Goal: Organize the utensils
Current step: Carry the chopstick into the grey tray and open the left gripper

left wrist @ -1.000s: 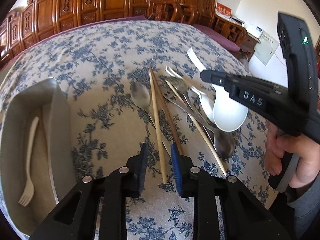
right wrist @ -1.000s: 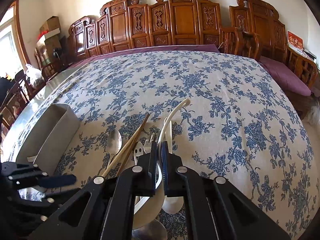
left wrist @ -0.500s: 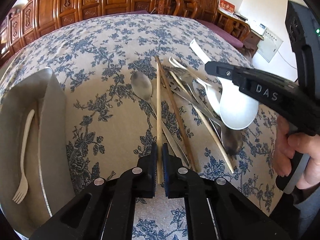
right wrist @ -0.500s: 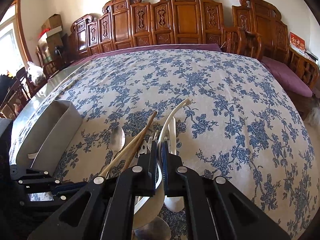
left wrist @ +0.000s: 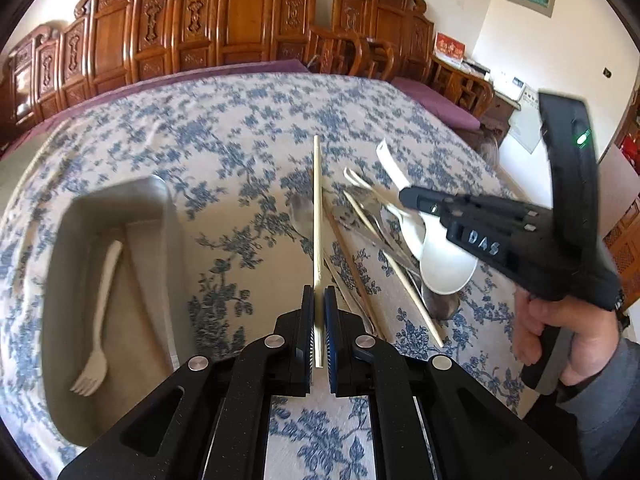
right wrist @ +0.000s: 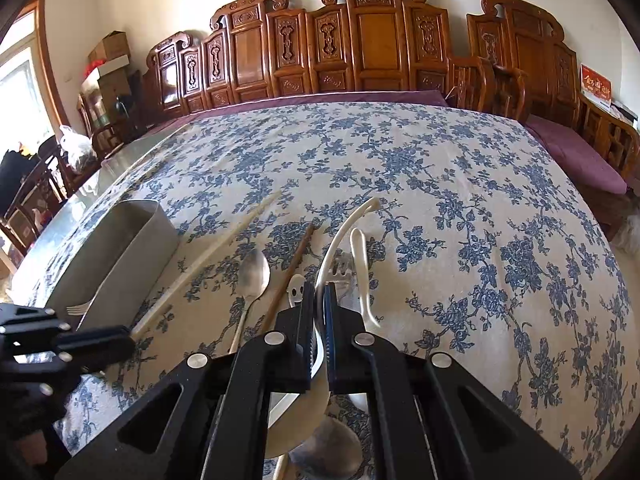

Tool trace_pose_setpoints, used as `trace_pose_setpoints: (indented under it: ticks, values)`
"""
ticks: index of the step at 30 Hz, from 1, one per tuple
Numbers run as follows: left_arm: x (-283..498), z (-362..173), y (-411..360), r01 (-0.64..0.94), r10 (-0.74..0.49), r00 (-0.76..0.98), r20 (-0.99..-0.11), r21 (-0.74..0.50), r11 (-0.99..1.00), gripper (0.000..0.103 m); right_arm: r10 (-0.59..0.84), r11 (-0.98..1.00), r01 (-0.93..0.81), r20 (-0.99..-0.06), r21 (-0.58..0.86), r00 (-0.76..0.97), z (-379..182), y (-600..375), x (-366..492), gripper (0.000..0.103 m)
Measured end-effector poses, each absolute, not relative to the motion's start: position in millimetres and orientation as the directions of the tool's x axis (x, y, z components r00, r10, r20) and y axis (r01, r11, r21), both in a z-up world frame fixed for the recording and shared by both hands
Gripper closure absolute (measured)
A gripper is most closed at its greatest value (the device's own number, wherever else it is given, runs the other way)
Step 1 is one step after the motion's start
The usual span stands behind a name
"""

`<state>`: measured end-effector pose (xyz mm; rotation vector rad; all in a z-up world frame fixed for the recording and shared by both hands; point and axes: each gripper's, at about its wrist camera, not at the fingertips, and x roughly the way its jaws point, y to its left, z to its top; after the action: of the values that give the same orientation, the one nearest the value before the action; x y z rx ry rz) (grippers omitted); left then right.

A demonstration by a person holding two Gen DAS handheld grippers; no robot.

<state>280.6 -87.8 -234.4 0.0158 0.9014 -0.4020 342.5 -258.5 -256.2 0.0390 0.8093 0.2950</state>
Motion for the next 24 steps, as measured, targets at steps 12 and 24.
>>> trace_pose_setpoints:
  ticks: [12, 24]
  values:
    - [245.3, -200.3, -41.9, 0.289, -0.290, 0.622, -0.728, -0.131, 0.948, 0.099, 0.296, 0.948, -0.291, -0.704, 0.131, 0.646, -253.9, -236.2, 326.8, 0.097]
    - [218.1, -193.7, 13.9, 0.165, -0.188, 0.647, -0.739, -0.105, 0.981, 0.099, 0.315, 0.933, -0.343, -0.701, 0.106, 0.640, -253.6, -213.7, 320.4, 0.097]
